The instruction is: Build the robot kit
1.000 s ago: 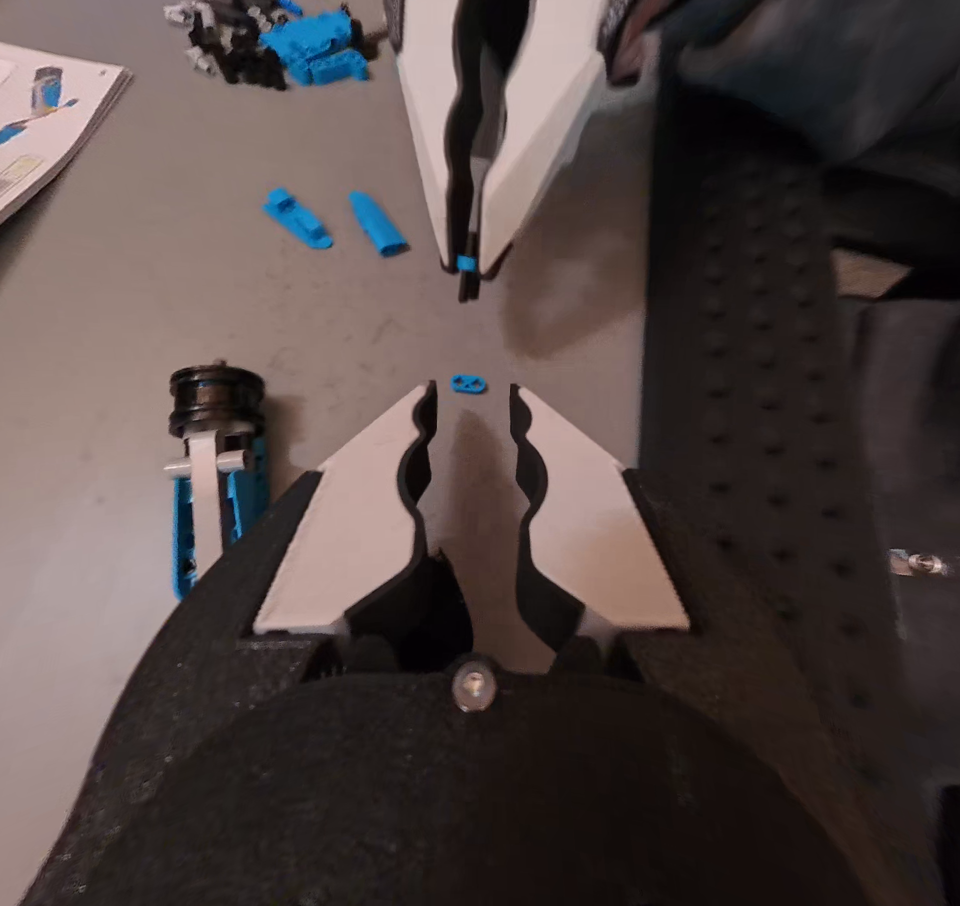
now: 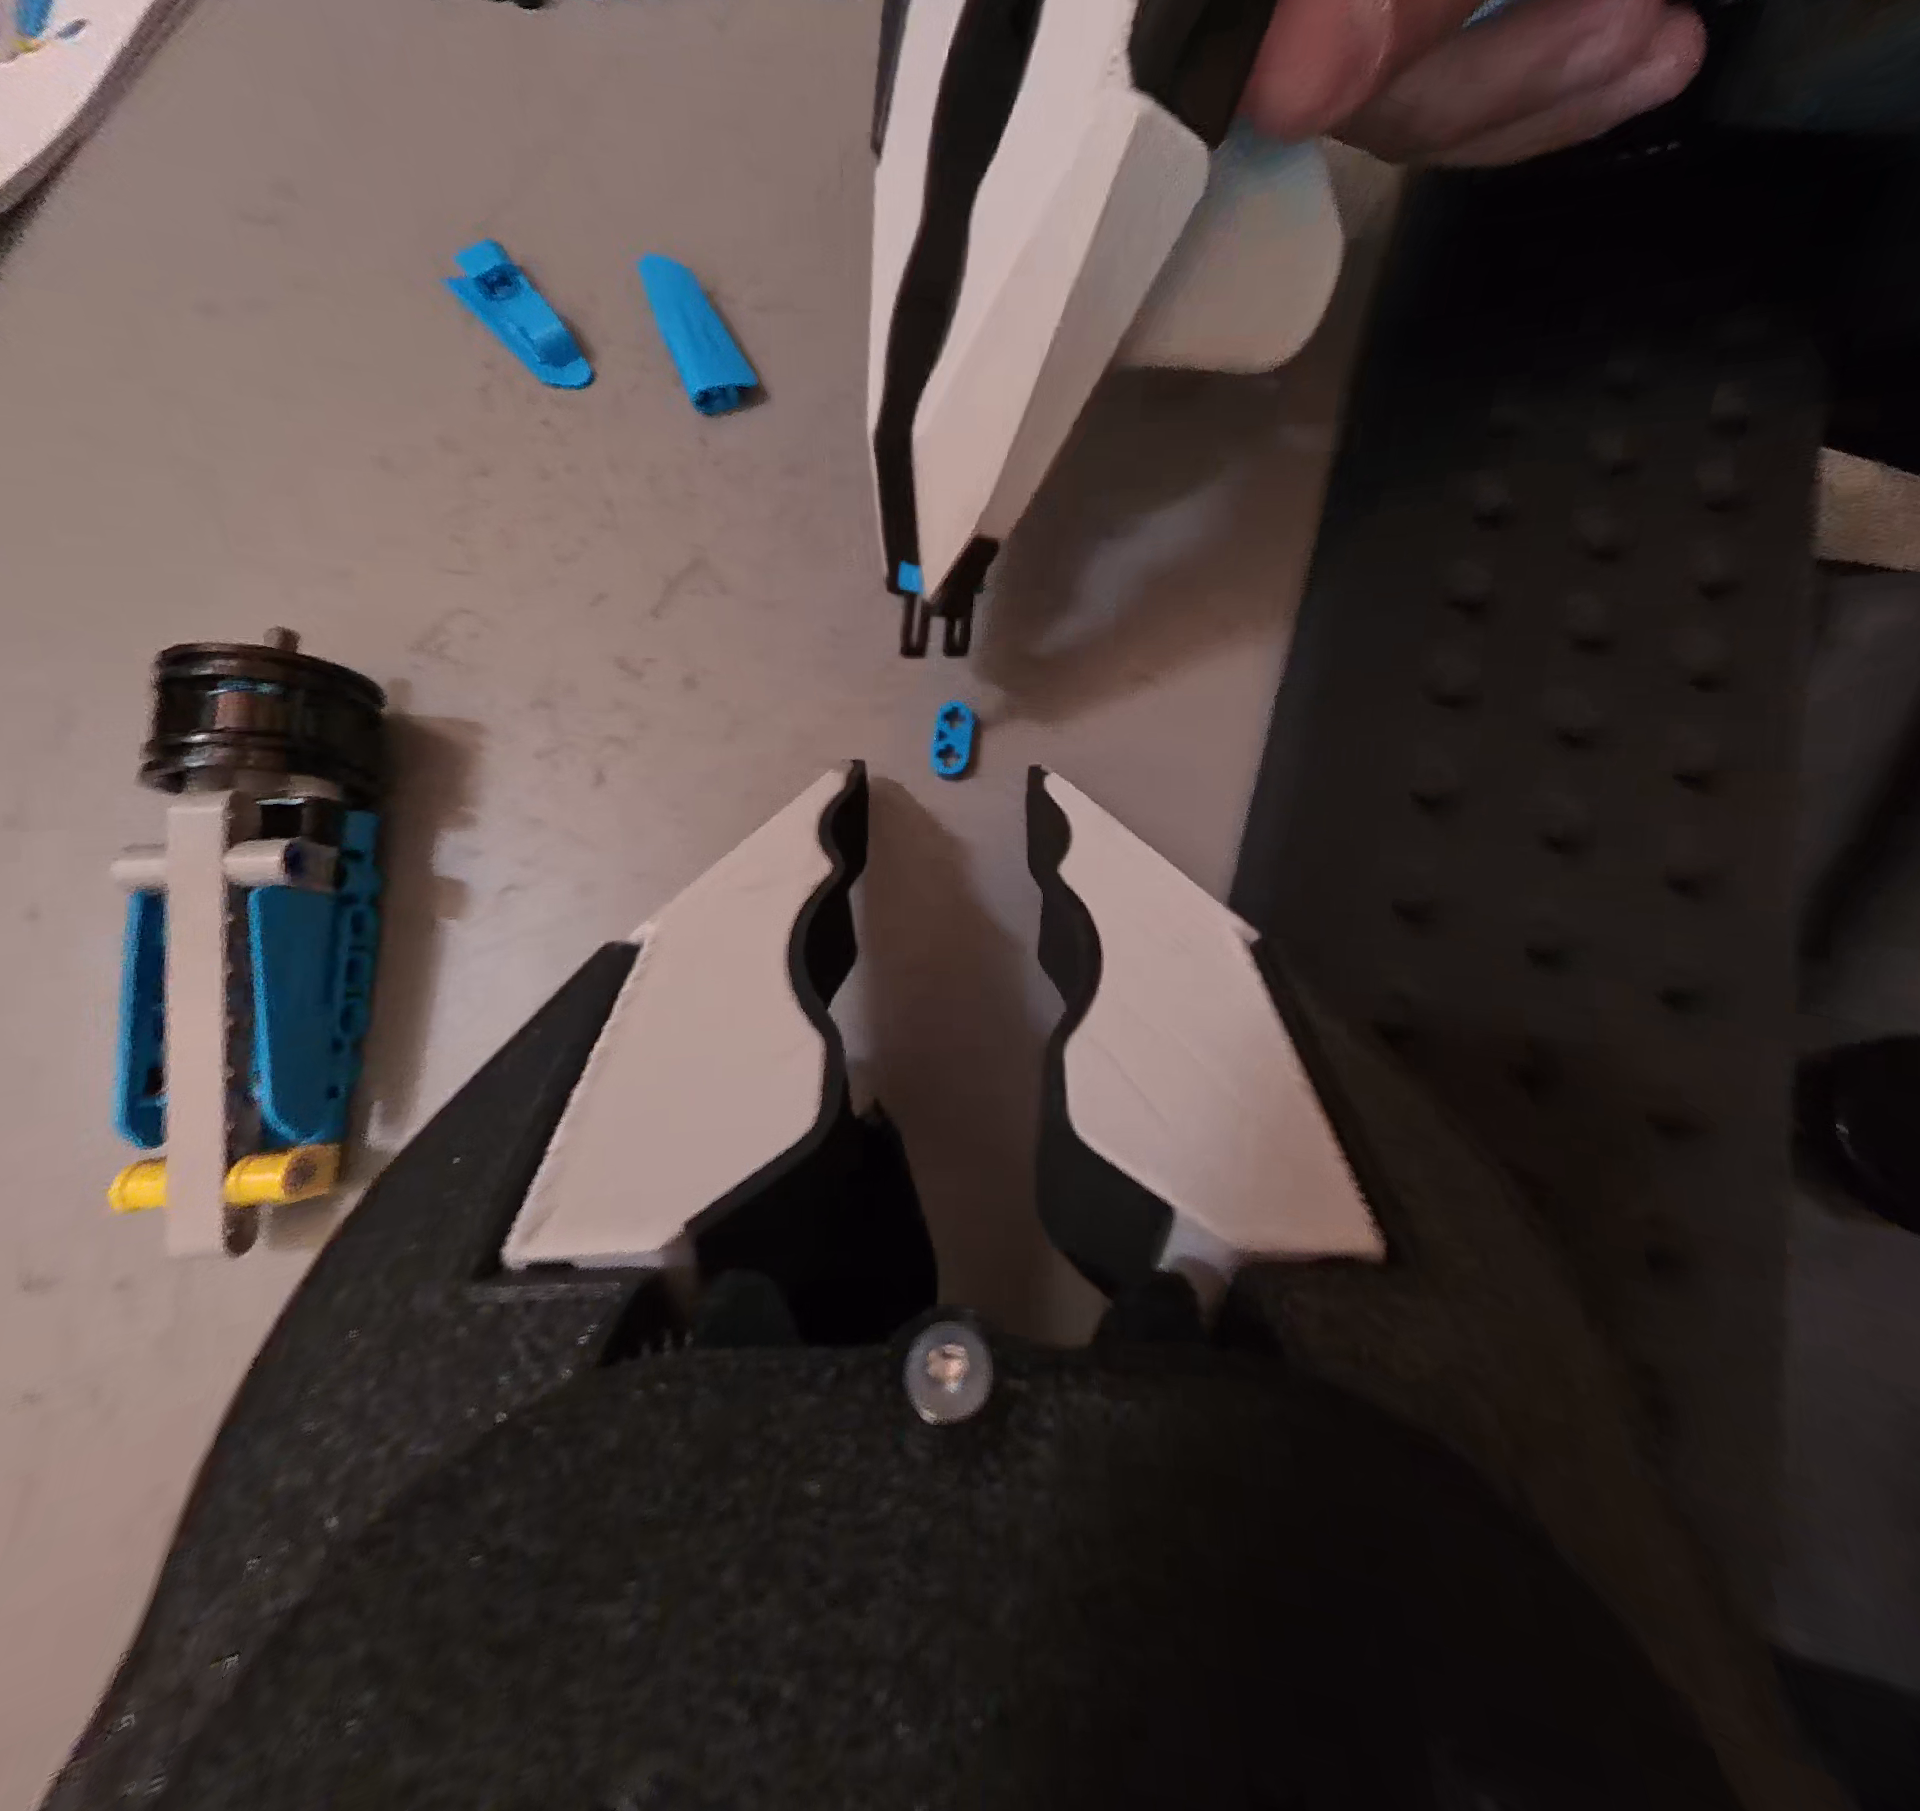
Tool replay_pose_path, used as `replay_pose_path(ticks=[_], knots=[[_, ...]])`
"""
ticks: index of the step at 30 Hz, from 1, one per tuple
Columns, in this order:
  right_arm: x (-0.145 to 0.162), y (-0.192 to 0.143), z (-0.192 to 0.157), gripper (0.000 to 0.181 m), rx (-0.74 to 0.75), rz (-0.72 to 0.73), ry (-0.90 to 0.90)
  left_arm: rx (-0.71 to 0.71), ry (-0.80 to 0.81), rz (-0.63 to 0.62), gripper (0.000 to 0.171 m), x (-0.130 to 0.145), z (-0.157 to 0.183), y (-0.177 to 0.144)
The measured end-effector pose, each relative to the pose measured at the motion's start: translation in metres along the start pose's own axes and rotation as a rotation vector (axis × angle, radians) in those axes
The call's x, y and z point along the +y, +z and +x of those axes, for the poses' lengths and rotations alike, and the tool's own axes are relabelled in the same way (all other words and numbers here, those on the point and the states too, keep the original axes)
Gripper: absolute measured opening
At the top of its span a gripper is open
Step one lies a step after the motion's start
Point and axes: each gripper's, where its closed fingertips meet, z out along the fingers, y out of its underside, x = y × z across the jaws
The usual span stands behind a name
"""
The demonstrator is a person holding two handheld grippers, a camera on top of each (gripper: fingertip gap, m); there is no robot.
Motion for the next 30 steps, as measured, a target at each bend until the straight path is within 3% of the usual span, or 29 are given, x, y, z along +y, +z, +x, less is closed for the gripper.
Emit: replay_pose_path(ticks=[4, 8, 14, 17, 21, 26, 30], knots=[[0.007, -0.009, -0.002, 0.007, 0.087, 0.01, -0.025, 0.113, -0.015, -0.019, 0.03, 0.001, 0.006, 0.004], [0.014, -0.01, 0.001, 0.007, 0.227, -0.068, -0.309, 0.099, -0.043, -0.017, 0.022, -0.001, -0.005, 0.005], [0.008, -0.001, 0.001, 0.007, 0.283, -0.147, -0.692, 0.023, -0.04, -0.014, 0.021, 0.001, -0.023, 0.002], [0.008, 0.005, 0.003, 0.007, 0.259, -0.22, -0.683, -0.015, -0.07, -0.004, 0.021, 0.002, -0.032, -0.002], [0.016, 0.012, 0.0, 0.007, 0.213, -0.266, -0.627, 0.057, -0.073, 0.012, 0.021, 0.001, -0.023, -0.005], [0.011, 0.014, 0.001, 0.007, 0.291, -0.311, -0.819, 0.151, -0.048, -0.019, 0.021, 0.006, -0.008, -0.003], [0.012, 0.016, -0.003, 0.007, 0.267, -0.365, -0.844, 0.178, -0.077, -0.017, 0.021, 0.005, -0.008, -0.004]])
